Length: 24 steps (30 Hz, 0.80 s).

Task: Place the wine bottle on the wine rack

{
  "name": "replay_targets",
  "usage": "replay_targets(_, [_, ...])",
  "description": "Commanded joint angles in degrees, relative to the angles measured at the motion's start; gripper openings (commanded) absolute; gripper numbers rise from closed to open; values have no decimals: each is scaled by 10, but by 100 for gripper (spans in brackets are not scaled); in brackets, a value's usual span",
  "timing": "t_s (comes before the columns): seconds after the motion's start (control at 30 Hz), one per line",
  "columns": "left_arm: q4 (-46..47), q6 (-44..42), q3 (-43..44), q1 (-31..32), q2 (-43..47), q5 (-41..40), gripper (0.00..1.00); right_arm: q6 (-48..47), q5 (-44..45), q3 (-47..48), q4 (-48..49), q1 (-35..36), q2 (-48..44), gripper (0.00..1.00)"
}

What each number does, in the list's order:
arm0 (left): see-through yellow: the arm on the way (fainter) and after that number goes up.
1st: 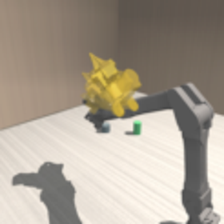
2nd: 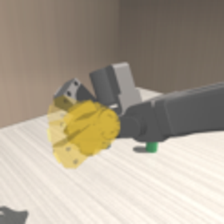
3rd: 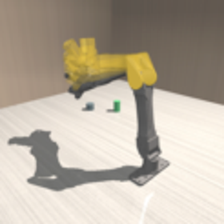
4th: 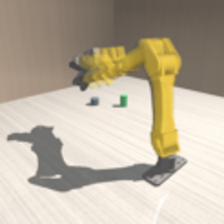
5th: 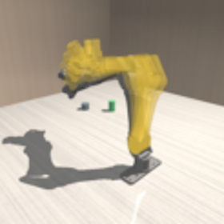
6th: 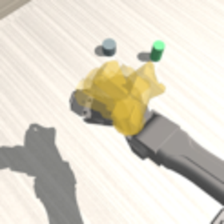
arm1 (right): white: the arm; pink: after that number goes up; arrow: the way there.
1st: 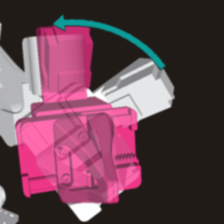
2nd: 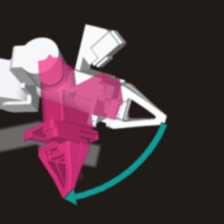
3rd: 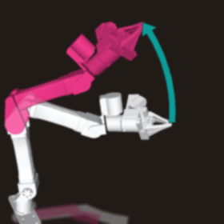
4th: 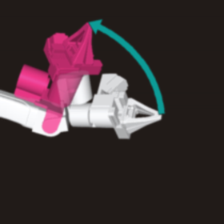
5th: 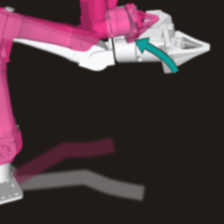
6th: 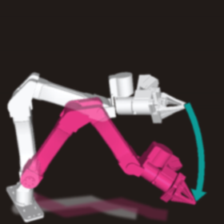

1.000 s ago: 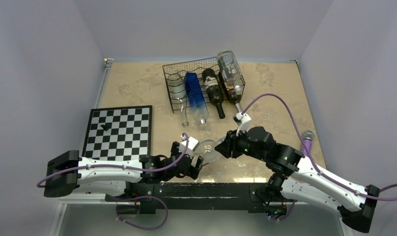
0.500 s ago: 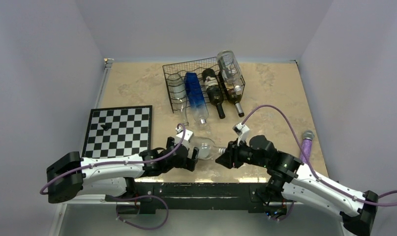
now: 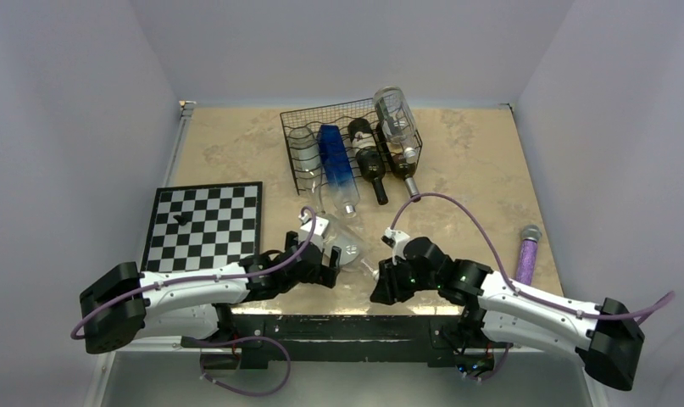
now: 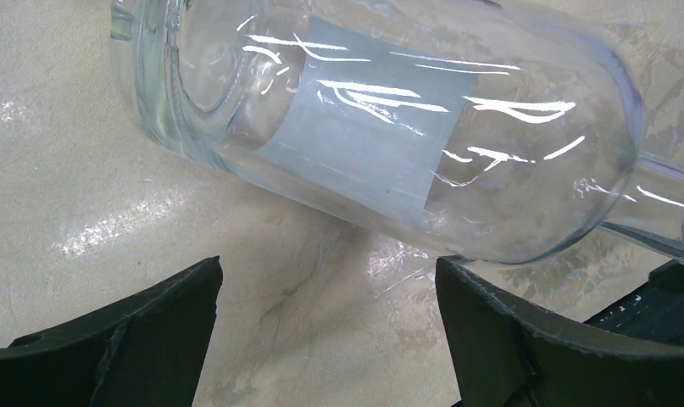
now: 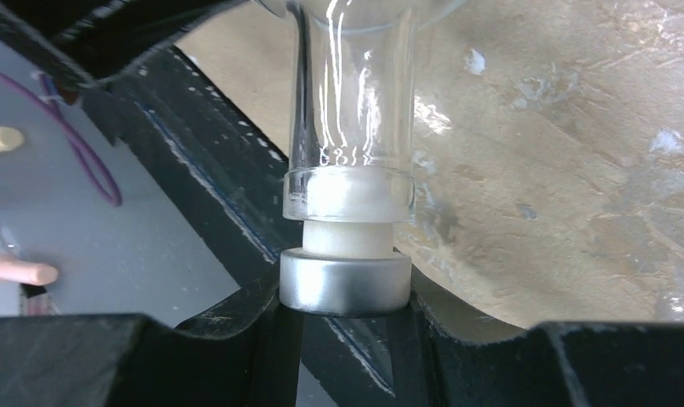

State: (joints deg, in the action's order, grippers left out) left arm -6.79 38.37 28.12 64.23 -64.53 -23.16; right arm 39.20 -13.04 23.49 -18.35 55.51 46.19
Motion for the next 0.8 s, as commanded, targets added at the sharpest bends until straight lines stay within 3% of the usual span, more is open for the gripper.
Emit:
replay_targets(0.0, [32, -5, 22, -8, 5, -3, 99, -35, 69, 11, 43, 2, 36, 0])
replay_targets(0.33, [22, -23, 27, -13, 22, -4, 99, -54, 172, -8, 92, 11, 70, 0])
replay_targets(0.53, [9, -32, 31, -15, 38, -9, 99, -60, 196, -1, 117, 20, 120, 15])
replay_targets(0.63, [0, -36, 33, -15, 47, -12, 99, -65, 215, 17, 102, 30, 126, 29])
replay_targets(0.77, [-10, -39, 32, -16, 61, -18, 99, -75, 246, 43, 76, 37, 125, 57])
